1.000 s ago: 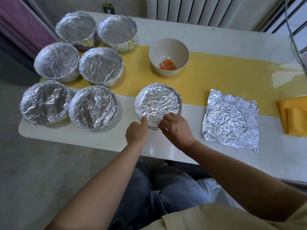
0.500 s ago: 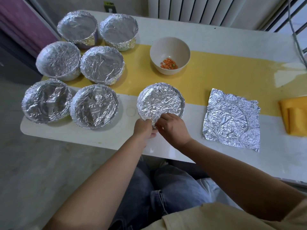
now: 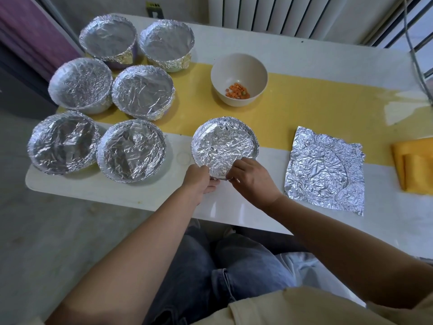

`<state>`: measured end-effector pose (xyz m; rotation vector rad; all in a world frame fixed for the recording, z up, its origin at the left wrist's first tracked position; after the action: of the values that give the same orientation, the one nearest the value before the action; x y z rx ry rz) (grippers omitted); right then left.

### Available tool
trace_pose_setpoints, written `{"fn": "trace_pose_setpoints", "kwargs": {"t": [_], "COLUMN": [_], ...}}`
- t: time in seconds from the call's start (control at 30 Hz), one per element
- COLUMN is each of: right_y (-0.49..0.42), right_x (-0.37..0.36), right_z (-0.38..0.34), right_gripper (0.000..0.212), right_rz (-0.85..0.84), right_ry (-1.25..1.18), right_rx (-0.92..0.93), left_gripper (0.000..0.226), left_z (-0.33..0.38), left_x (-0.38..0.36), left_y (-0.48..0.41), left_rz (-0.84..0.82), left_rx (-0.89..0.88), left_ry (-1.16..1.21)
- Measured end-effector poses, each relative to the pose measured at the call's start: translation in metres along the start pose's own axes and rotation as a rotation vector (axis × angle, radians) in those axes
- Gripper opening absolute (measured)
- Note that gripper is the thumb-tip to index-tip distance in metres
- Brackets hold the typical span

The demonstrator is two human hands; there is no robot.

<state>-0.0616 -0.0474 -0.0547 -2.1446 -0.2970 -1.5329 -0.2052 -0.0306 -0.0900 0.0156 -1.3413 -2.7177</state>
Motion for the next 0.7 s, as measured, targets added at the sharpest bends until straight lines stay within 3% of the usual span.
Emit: {"fn": "trace_pose_setpoints", "kwargs": {"t": [0.2,0.7], "right_y": [-0.003,-0.009], "right_x": [-0.002,-0.014], "right_z": [-0.006,-0.013], "right_gripper": [0.014,0.008], "right_rz": [-0.002,-0.048], "right_ry": [-0.020,-0.064], "right_rx": [0.025,-0.086], "left_gripper": [0.028,0.028], "left_z": [-0.007,0.000], "left_x": [-0.008,0.002], "left_y": [0.004,-0.002], "left_rz": [0.007,0.058], "left_rx": [0.034,-0.040], "left_ry": [0.079,-0.149]}}
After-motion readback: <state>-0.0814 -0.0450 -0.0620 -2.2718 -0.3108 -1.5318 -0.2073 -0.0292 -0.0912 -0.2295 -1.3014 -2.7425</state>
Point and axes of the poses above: each hand's wrist, its own y-axis away from the middle knuckle, its own x-axis out of the back of the hand, z = x × y, the point moved 4 cm from there along -y, towards the middle knuckle, and after that the axes turned 8 degrees about y, right-handed, at the moved point
